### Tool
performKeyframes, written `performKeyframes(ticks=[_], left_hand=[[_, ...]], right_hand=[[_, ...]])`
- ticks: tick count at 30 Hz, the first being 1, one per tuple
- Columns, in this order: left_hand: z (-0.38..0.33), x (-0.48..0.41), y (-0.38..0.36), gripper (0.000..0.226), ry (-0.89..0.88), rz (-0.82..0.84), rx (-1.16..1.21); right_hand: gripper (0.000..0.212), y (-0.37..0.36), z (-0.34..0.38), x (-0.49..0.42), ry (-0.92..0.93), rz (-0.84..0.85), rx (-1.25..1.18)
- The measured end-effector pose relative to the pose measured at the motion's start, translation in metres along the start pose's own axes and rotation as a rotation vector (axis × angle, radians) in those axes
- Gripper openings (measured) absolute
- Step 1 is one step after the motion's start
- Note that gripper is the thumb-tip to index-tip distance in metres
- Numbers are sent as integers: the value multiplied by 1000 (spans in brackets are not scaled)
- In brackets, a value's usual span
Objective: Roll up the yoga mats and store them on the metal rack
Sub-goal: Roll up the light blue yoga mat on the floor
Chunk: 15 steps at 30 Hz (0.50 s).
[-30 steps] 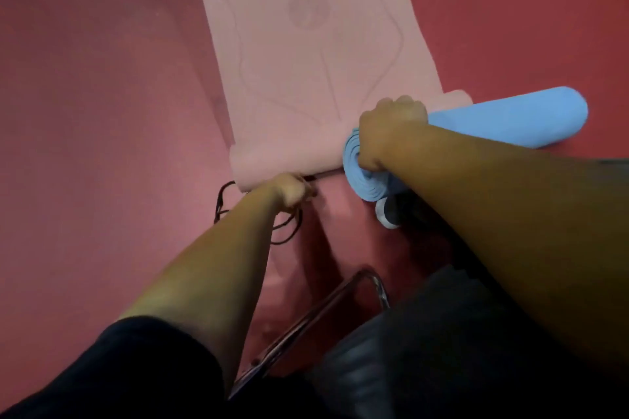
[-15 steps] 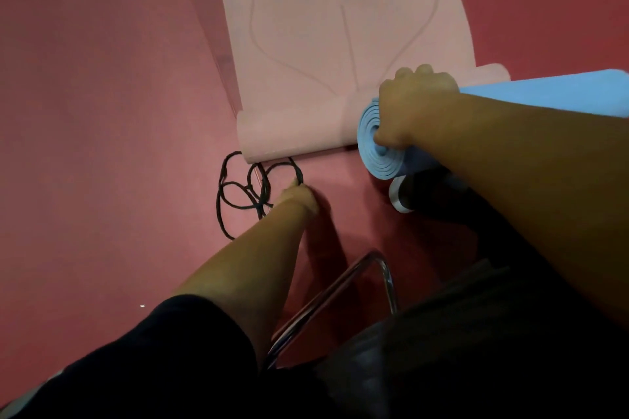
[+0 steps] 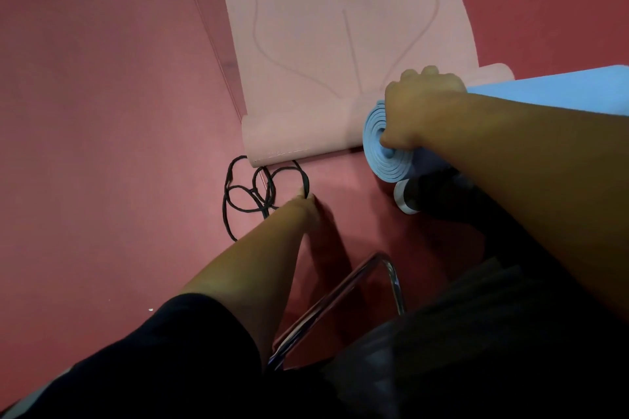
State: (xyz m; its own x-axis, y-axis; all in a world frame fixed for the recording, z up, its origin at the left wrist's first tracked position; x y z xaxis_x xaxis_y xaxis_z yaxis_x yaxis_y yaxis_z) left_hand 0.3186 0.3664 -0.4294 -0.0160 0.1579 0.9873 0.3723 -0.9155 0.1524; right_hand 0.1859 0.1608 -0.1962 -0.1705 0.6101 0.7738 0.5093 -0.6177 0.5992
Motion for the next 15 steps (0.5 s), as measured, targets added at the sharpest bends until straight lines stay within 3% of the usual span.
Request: performKeyframes(ticks=[2,7,15], left_hand=[[5,-15,-5,82,3,-39,17],[21,-21,12,38,-39,-269,163],[38,17,38,31,-43,-479,489]], right_hand=[[64,0,0,0,6,-9,4],[68,1,-2,0,9,5,3],[64,7,-6,6,4,15,-23]])
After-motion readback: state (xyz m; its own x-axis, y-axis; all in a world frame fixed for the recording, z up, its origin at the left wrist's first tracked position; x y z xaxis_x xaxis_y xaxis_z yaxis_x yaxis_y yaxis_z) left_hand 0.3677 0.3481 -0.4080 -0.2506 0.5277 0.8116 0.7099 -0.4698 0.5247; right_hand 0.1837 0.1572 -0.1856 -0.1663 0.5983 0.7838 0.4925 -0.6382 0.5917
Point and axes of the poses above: each hand's wrist, its own x-axis away from the middle knuckle, its own y-axis out of the back of the hand, z = x × y, the point moved 7 cm from there along -x, towards the middle knuckle, and after that the axes turned 11 degrees about z, right-handed, at the moved point
